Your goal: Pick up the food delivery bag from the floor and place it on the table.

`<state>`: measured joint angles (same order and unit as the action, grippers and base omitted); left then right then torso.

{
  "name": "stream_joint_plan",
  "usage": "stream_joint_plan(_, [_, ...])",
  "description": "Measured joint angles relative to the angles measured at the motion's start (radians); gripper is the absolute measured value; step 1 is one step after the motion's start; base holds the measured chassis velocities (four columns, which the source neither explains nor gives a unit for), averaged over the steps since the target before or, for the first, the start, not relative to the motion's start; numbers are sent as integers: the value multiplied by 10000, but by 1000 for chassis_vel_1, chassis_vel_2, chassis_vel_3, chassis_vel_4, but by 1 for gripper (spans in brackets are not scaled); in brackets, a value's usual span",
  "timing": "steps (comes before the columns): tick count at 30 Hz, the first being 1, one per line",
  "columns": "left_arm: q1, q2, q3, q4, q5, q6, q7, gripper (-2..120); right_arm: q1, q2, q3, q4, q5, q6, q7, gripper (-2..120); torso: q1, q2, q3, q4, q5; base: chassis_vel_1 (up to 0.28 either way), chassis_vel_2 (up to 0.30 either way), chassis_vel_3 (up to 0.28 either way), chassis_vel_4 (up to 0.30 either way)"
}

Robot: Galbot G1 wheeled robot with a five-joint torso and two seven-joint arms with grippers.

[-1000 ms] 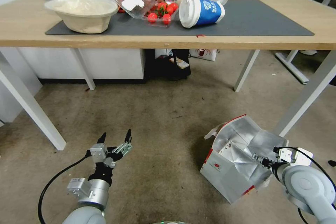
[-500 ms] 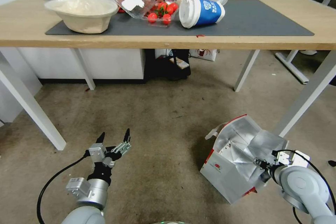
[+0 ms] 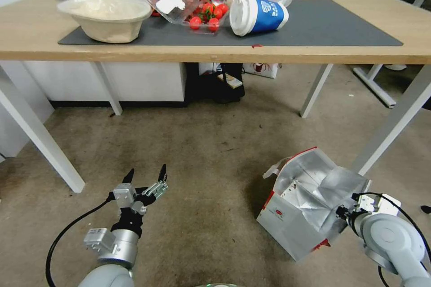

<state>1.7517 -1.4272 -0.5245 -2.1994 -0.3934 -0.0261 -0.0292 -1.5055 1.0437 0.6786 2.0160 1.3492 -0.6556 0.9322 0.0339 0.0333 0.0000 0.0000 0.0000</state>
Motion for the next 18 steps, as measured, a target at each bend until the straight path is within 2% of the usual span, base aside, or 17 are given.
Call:
stream_joint_plan(11, [31, 27, -30, -78, 0, 4, -6, 100, -235, -138, 41, 287, -594, 199, -670, 0, 0, 0, 0, 0, 0, 0, 0, 0, 0])
stream_joint_plan(14, [42, 49, -57, -114, 4, 10, -86, 100, -551, -620, 152, 666, -1279, 291, -2060, 0, 0, 1, 0, -1, 0, 0, 0, 0, 0])
stream_joint_plan(15, [42, 49, -57, -114, 4, 10, -86, 100, -551, -620, 152, 666, -1279, 291, -2060, 0, 0, 1, 0, -1, 0, 0, 0, 0, 0])
stream_joint_plan(18, [16, 40, -76, -183, 16, 58, -137, 100, -918, -1532, 415, 1107, -2211, 200, -4411, 0, 0, 1, 0, -2, 0, 0, 0, 0, 0])
